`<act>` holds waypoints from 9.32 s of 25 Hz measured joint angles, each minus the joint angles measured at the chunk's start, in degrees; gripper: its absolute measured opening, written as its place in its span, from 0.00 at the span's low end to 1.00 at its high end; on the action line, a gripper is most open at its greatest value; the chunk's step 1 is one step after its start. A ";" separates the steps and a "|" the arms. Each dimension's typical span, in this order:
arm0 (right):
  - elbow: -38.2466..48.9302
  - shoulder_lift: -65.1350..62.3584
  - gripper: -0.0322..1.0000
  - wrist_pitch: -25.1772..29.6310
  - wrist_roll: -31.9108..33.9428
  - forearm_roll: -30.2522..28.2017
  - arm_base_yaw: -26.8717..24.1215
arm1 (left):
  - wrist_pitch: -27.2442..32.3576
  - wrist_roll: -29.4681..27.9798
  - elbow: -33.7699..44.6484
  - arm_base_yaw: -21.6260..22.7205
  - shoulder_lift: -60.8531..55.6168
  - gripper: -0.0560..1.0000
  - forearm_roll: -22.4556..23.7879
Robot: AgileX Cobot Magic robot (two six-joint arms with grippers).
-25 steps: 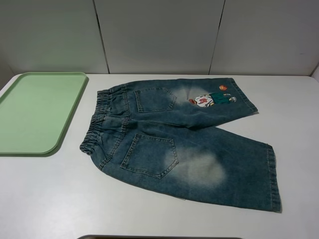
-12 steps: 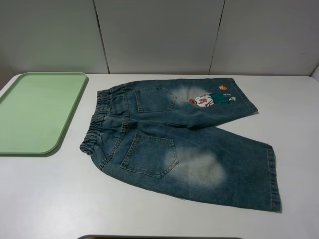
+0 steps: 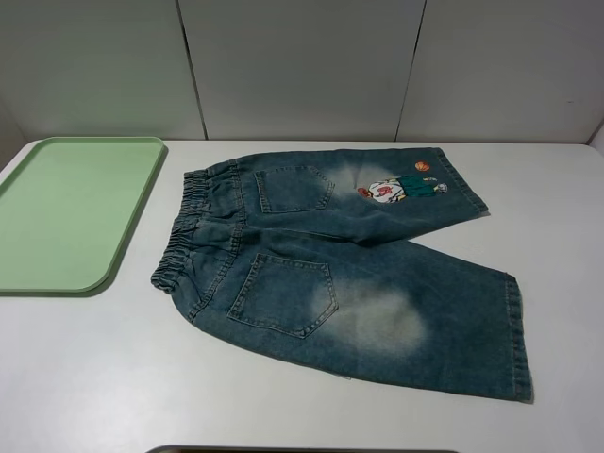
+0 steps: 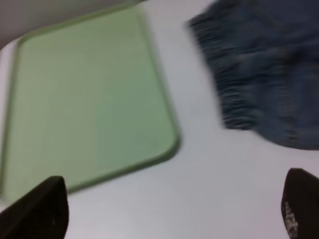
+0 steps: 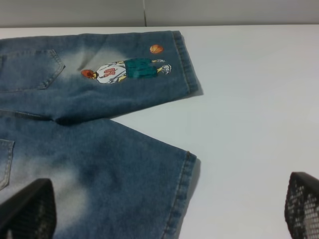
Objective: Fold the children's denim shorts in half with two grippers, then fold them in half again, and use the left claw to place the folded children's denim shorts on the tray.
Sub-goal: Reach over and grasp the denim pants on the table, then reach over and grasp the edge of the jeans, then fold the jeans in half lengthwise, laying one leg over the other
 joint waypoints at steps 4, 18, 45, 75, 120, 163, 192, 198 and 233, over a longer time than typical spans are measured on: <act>0.00 0.00 0.70 0.00 -2.87 2.91 0.00 | 0.15 12.58 0.00 -3.63 0.00 0.85 -7.10; -5.15 23.28 0.70 -3.80 -21.37 6.58 8.57 | -3.06 20.21 -0.35 -11.69 7.30 0.85 -3.58; -5.86 72.06 0.70 -14.68 -27.91 -17.85 24.66 | -32.44 20.37 -4.48 -27.86 65.86 0.85 28.40; 12.49 80.55 0.70 -40.78 -38.43 -22.37 24.66 | -57.03 18.76 -4.54 -22.53 91.91 0.85 29.00; 12.32 90.31 0.01 -38.71 -26.94 -47.37 24.66 | -53.65 16.55 -4.54 -22.53 92.45 0.85 29.00; 12.37 90.31 0.01 -40.91 -22.86 -48.91 24.66 | -65.27 22.16 -6.88 -15.55 106.84 0.46 24.00; 12.37 90.31 0.01 -41.13 -22.77 -48.91 24.66 | -67.36 20.81 -7.96 -18.39 110.57 0.13 24.24; 11.63 83.56 0.01 -41.31 -20.86 -48.91 24.66 | -63.49 12.36 -7.47 -21.11 107.42 0.13 24.42; -16.03 86.88 0.01 -38.07 19.39 -53.22 24.66 | -54.21 -13.90 -5.70 -5.05 79.70 0.13 24.37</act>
